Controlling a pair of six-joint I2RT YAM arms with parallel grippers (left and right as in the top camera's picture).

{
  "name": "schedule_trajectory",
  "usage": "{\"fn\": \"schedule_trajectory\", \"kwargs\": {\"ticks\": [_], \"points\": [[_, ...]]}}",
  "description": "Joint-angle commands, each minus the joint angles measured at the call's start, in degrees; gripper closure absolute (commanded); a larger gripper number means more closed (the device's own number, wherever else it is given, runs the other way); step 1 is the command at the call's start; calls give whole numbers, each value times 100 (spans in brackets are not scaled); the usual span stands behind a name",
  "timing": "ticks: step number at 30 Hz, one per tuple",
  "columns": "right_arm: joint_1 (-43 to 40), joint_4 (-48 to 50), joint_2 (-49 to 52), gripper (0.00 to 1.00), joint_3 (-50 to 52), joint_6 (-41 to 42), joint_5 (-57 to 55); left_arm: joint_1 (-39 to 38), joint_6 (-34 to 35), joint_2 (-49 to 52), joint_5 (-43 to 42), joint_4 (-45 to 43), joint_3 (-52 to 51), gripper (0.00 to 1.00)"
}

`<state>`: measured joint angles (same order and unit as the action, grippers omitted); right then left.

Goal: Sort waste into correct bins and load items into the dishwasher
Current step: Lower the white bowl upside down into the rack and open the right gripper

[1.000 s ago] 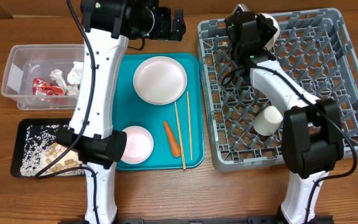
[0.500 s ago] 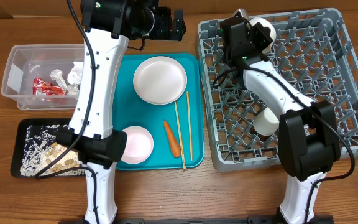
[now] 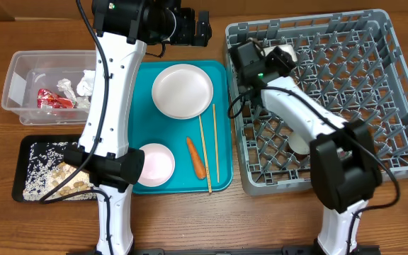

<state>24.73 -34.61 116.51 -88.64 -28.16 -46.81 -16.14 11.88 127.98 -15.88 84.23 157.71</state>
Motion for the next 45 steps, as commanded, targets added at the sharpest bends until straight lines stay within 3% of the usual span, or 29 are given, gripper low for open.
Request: {"fn": "schedule_trajectory", "kwargs": {"ticks": [1, 5, 11, 15, 17, 21, 33, 41, 45], "points": [[-11, -74, -501, 25, 17, 479, 793, -28, -9, -136, -46, -2, 87, 0], [-39, -116, -970, 21, 17, 789, 1222, -28, -9, -136, -46, -4, 90, 0], [-166, -208, -1475, 24, 17, 1379, 1923, -28, -9, -136, -46, -4, 87, 0], [-339, -201, -1563, 44, 17, 1781, 3064, -28, -9, -136, -46, -2, 87, 0], [-503, -195, -1475, 71, 17, 1996, 3797, -28, -9, -136, -46, -4, 87, 0], [-739, -63, -1294, 90, 20, 2076, 4457, -28, -9, -136, -48, -4, 87, 0], [-1244, 1012, -791, 91, 20, 2636, 4562, -28, -9, -136, -48, -4, 87, 0], [-1246, 669, -483, 91, 20, 2649, 4485, -33, -9, -136, -46, -2, 87, 0], [-1259, 310, -577, 91, 9, 2649, 3853, -33, -9, -136, -46, -4, 90, 0]]}}
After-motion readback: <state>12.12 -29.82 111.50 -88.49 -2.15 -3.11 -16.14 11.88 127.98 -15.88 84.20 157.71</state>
